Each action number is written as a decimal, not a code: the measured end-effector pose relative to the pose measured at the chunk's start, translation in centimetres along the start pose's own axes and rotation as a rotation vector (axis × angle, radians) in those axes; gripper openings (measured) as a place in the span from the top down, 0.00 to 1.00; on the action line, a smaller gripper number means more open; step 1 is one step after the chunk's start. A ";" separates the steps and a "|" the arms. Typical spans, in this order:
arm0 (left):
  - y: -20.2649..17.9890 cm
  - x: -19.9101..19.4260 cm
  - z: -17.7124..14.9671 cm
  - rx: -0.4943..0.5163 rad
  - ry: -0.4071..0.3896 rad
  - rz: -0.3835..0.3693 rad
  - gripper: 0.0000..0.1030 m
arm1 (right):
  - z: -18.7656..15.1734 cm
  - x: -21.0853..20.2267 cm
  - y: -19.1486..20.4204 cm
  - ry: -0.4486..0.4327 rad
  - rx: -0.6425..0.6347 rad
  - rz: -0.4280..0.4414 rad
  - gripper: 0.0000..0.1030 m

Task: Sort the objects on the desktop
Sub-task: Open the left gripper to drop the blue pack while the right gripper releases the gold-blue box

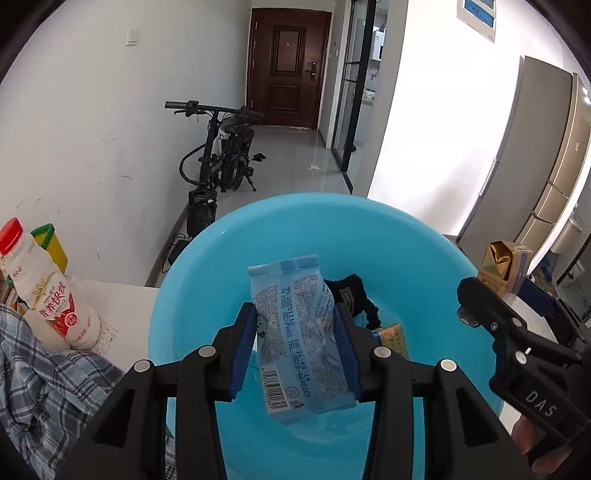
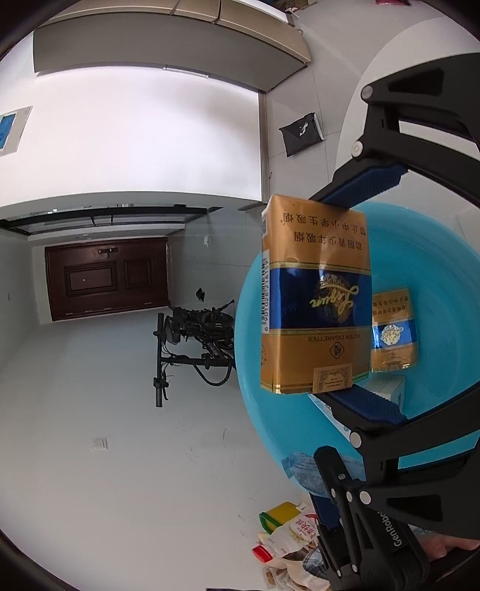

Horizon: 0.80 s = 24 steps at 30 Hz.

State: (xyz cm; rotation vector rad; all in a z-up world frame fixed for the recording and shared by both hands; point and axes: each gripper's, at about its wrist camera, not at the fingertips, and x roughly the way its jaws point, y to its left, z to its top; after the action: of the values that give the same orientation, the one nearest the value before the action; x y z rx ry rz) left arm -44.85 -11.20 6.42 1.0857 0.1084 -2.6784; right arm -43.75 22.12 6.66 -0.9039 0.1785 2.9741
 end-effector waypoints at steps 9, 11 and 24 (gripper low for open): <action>0.5 1.4 -0.3 -0.015 -0.003 0.027 0.36 | -0.2 1.1 -0.4 0.031 0.019 0.005 0.16; 0.3 0.8 -0.3 -0.016 -0.039 0.029 0.22 | -0.2 0.9 -0.7 0.025 0.028 -0.002 0.16; -0.1 0.1 -0.2 0.028 -0.078 0.055 0.14 | 0.1 0.8 -1.9 0.015 0.068 -0.008 0.16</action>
State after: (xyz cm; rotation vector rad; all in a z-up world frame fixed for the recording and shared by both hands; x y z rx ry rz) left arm -44.83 -11.06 6.23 0.9762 0.0267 -2.6766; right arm -44.34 23.99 6.15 -0.9170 0.2734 2.9346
